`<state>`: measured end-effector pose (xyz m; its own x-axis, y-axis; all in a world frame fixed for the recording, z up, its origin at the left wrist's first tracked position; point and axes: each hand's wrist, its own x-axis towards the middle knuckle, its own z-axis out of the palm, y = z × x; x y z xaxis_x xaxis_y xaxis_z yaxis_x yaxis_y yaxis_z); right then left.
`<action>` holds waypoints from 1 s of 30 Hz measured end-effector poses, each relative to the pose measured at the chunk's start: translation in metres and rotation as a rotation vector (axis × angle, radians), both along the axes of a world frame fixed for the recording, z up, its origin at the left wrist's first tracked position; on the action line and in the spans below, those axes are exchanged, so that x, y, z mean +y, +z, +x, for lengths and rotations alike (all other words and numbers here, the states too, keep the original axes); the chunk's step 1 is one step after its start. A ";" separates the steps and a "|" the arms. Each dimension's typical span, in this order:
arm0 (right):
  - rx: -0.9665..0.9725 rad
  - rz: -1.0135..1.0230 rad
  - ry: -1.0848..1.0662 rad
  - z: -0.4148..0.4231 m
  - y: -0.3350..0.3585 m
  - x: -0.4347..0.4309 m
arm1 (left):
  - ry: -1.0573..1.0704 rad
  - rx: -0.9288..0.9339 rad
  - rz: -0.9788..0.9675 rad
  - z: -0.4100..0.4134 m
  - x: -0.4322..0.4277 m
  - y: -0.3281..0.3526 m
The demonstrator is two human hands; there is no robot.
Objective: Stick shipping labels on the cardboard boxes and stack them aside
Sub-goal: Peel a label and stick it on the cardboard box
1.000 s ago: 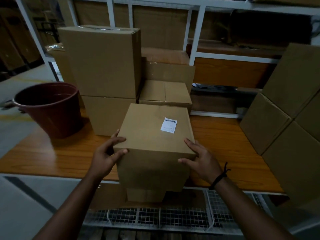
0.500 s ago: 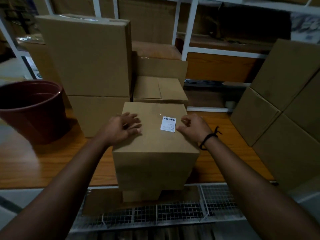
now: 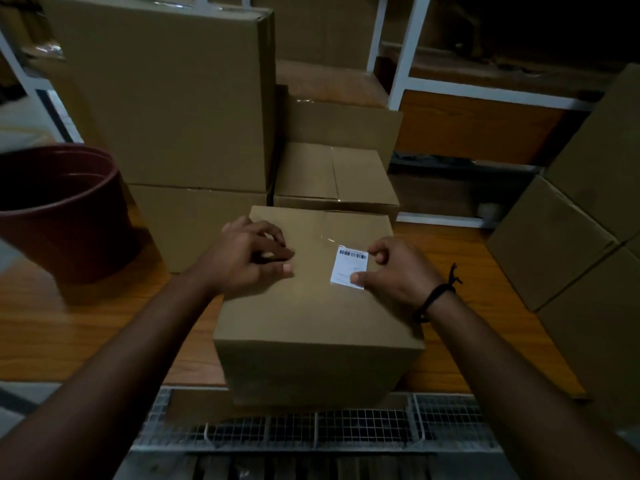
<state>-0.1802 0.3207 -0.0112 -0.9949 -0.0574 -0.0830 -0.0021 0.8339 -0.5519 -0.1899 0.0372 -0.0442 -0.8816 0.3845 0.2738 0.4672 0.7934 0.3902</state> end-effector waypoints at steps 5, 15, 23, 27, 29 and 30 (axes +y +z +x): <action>-0.069 -0.012 -0.039 -0.001 0.011 -0.007 | -0.009 -0.002 0.052 -0.005 0.000 0.001; -0.199 0.050 -0.164 -0.003 0.025 -0.030 | -0.027 0.032 -0.036 -0.002 0.004 0.002; -0.254 0.047 -0.237 0.001 0.034 -0.039 | -0.057 0.061 -0.057 -0.009 0.003 -0.004; -0.282 0.052 -0.249 0.001 0.039 -0.042 | -0.070 0.076 -0.064 -0.007 0.003 -0.003; -0.293 0.065 -0.257 0.000 0.040 -0.044 | -0.073 0.094 -0.076 -0.006 0.002 -0.003; -0.291 0.068 -0.263 0.001 0.040 -0.045 | -0.073 0.100 -0.077 -0.006 0.002 -0.003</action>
